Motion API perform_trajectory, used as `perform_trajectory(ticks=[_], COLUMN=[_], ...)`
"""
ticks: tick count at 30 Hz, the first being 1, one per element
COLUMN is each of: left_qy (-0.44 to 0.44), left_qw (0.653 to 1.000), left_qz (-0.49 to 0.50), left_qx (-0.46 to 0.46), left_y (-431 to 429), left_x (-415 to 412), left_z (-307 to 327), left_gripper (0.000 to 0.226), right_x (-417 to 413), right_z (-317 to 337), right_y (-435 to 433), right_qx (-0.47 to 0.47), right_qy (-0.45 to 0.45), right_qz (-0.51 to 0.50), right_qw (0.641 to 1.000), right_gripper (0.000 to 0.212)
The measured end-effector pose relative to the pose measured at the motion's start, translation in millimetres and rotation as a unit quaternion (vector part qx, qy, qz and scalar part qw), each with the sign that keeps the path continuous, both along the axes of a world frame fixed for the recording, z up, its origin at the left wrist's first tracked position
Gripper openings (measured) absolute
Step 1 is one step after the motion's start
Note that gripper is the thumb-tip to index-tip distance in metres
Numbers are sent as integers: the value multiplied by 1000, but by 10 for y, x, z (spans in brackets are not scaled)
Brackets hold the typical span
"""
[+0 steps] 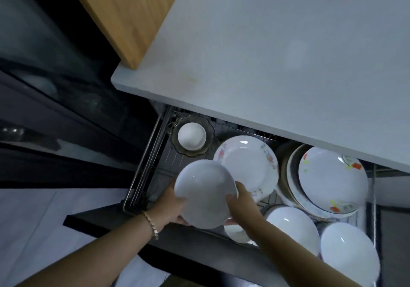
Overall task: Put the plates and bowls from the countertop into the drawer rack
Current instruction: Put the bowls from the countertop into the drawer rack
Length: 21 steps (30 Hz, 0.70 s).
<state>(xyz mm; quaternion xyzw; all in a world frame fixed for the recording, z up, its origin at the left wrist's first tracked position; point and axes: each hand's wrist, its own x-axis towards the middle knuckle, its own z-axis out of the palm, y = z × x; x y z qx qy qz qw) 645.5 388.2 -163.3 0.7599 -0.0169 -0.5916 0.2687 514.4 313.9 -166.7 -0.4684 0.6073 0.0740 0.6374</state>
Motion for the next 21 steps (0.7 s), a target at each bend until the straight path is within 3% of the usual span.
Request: perform_trajectory(ticks=[4,9,13,17,21], left_qy=[-1,-55,-128,-148,-187], left_qw=[999,986,967,951,931], left_qz=[-39,-155,-216,-263,-306], left_qx=[19,31,43,64,74], left_y=[51,58,55,126,179], left_x=[262,395,423,448,435], left_z=[-557,-1002,-1145,-1188,-1203], left_gripper=[55,60,62,66,57], right_x=[195,318,324,342,374], right_z=[-597,-821,-928,-961,-1020], right_y=[162,265,312,352,331], right_qx=[-9,10,-3,-4,-6], right_qy=[25,67,128,150,167], right_qz=[7,-31,-23,16,42], right_qw=[1000,997,991,989,985], right_gripper=[40,48,46,56,54])
